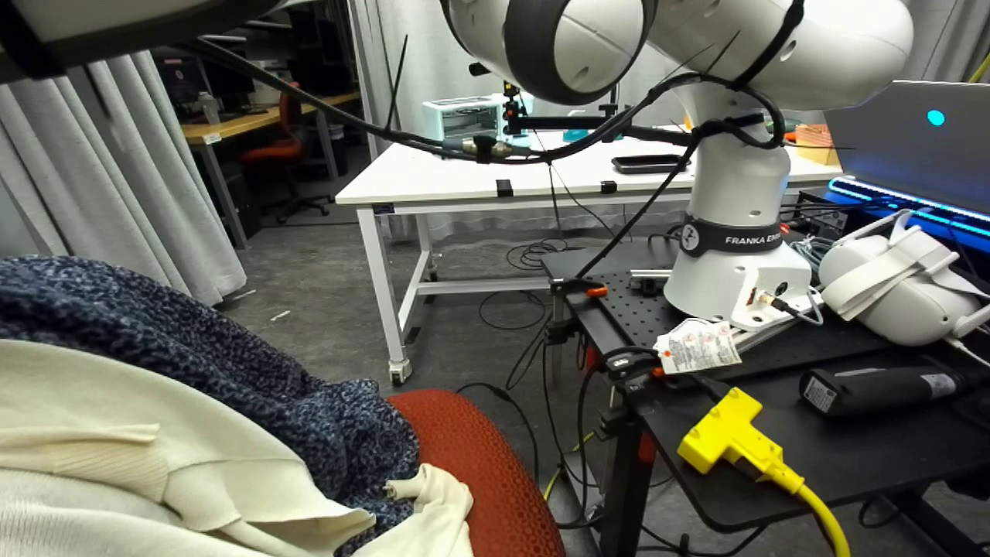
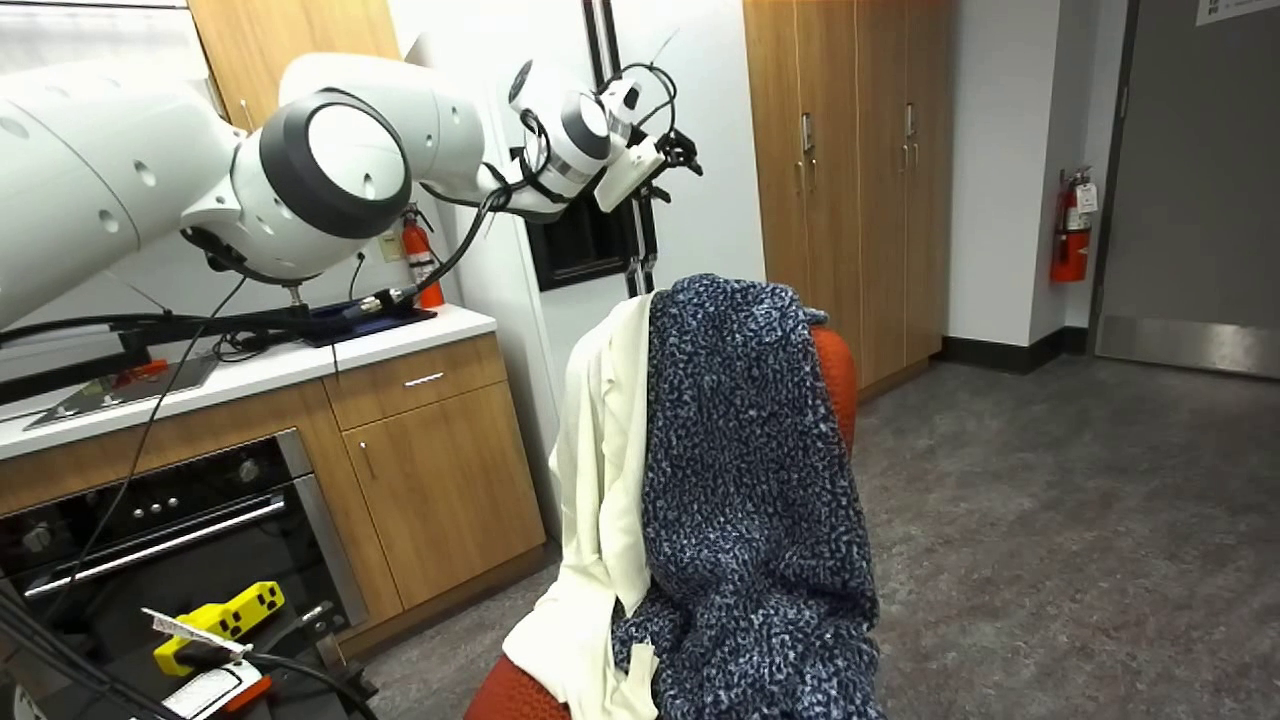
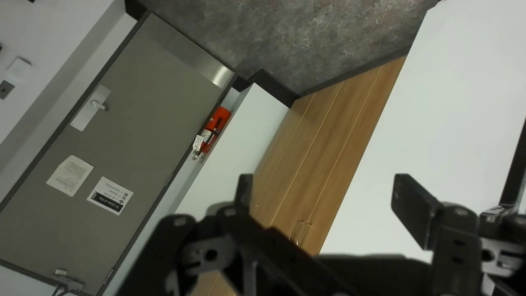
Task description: Pick the sweater on the seat and put it on the back of the chair
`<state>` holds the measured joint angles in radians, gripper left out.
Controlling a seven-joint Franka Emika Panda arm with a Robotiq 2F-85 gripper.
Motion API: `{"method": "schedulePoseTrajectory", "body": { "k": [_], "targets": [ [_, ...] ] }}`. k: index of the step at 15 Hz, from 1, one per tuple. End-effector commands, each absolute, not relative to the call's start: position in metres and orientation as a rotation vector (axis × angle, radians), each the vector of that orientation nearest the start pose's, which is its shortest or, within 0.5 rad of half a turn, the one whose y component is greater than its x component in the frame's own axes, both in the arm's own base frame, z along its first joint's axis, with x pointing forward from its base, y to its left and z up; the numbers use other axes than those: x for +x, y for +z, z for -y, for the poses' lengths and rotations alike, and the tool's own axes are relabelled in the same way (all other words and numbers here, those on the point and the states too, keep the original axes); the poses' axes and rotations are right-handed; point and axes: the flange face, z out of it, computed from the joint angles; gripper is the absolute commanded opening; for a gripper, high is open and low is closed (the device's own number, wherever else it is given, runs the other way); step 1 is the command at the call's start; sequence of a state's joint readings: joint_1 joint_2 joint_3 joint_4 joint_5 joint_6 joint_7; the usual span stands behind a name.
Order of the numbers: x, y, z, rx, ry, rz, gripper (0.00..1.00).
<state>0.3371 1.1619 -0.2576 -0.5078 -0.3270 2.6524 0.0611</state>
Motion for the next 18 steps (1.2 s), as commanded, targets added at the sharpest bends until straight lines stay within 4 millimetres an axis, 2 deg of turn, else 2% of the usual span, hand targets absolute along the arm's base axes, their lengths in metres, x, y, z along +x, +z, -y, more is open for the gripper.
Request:
{"method": "schedulePoseTrajectory", "body": {
  "k": [1,5,9,13,18],
  "targets": [
    [0.810,0.465,-0.247,-2.972,-1.654,0.791,1.00],
    [0.798,0.482,-0.259,-3.066,-1.406,0.835,1.00],
    [0.787,0.510,-0.252,-3.148,-1.235,0.966,1.00],
    [0.781,0.542,-0.218,-3.207,-1.076,1.039,1.00],
    [0.776,0.579,-0.153,-3.259,-0.930,1.000,1.00]
  ]
}}
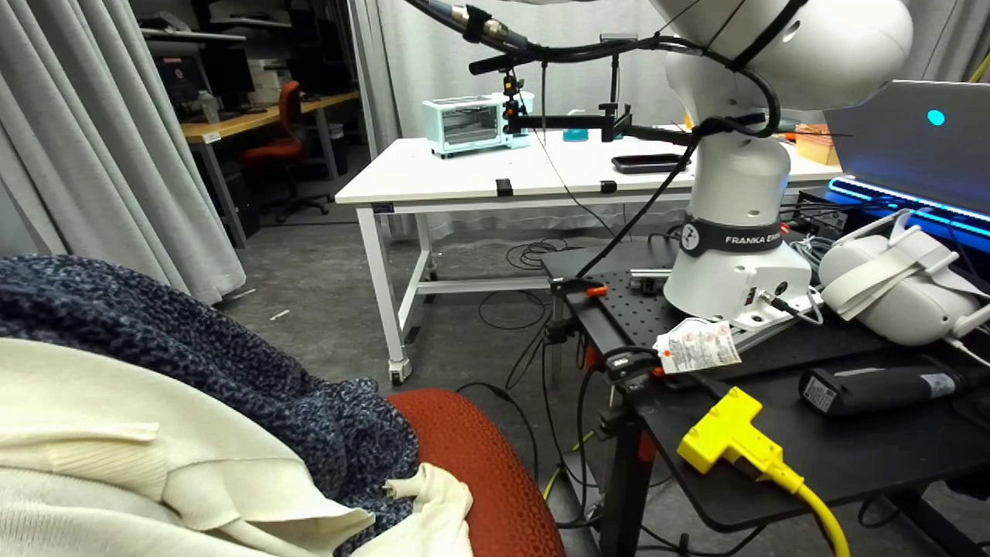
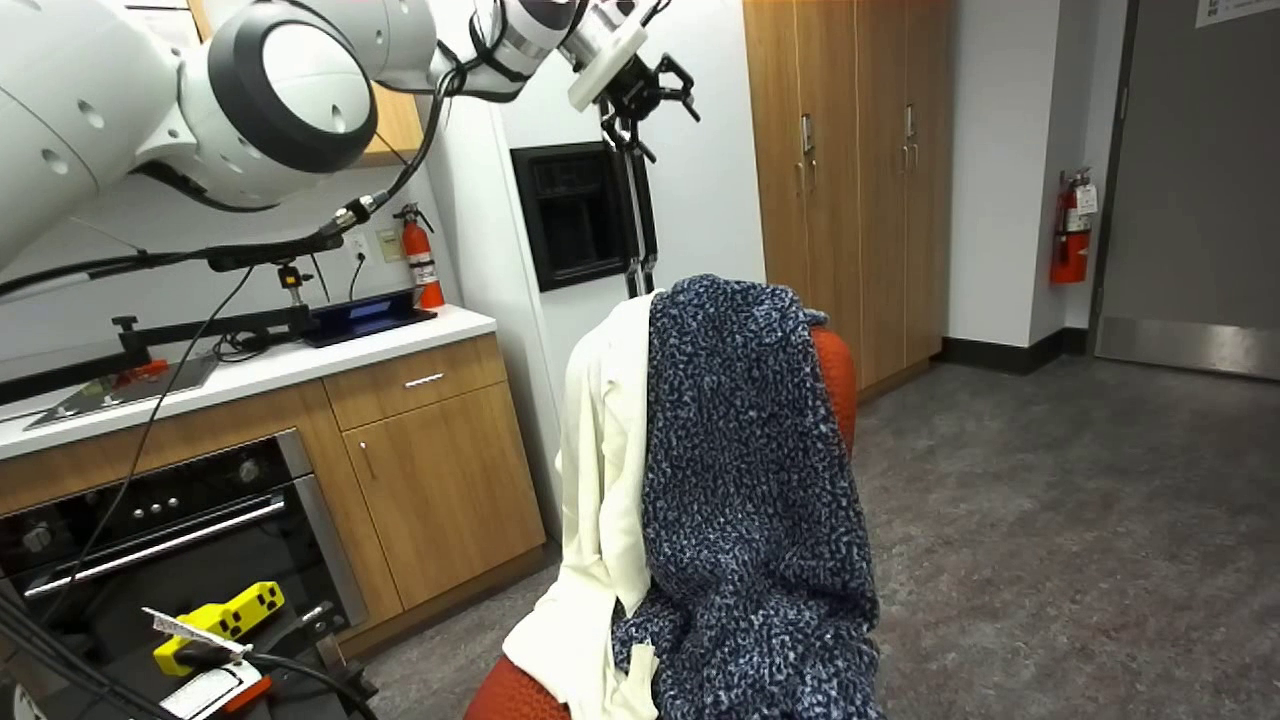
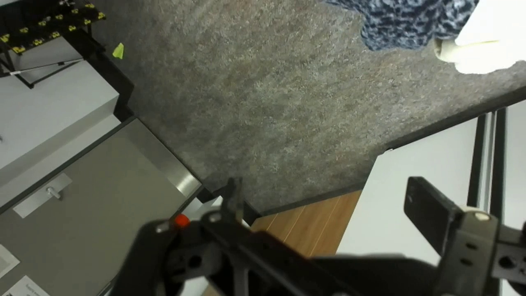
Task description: Pick the sweater on the seat and put it on the back of the chair
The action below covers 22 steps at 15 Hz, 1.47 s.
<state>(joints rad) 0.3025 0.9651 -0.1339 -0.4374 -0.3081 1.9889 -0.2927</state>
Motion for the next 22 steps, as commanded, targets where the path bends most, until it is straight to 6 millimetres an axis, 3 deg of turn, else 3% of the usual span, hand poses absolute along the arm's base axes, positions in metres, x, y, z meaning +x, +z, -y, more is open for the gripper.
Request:
{"method": "schedulePoseTrajectory", "body": {
  "k": [1,5,8,17,18,22],
  "targets": [
    [0.775,0.585,-0.139,-3.253,-0.908,0.971,1.00],
    [0.762,0.606,-0.114,-3.199,-0.793,0.854,1.00],
    [0.757,0.608,-0.097,-3.134,-0.714,0.726,1.00],
    [0.756,0.591,-0.044,-3.102,-0.526,0.416,1.00],
    [0.761,0.587,-0.052,-3.139,-0.574,0.462,1.00],
    [0.761,0.585,-0.044,-3.133,-0.550,0.437,1.00]
  ]
}}
